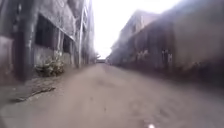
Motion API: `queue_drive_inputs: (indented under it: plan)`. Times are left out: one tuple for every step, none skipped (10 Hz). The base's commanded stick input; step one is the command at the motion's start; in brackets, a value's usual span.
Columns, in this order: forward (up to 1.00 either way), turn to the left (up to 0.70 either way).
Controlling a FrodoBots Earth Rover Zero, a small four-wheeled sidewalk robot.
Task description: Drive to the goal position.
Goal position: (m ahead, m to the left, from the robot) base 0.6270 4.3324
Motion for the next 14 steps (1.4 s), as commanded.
queue_drive_inputs:
  plan:
    - [0.7, 0.02]
    - [0.7, 0.01]
    - [0.7, 0.02]
    - [0.7, 0.0]
    - [0.7, 0.01]
    - [0.7, 0.02]
    - [0.7, 0.02]
    - [0.7, 0.03]
    - [0.7, 0.12]
    - [0.7, 0.24]
    - [0.7, 0.0]
    - [0.7, 0.0]
    - [0.7, 0.0]
    - [0.7, 0.0]
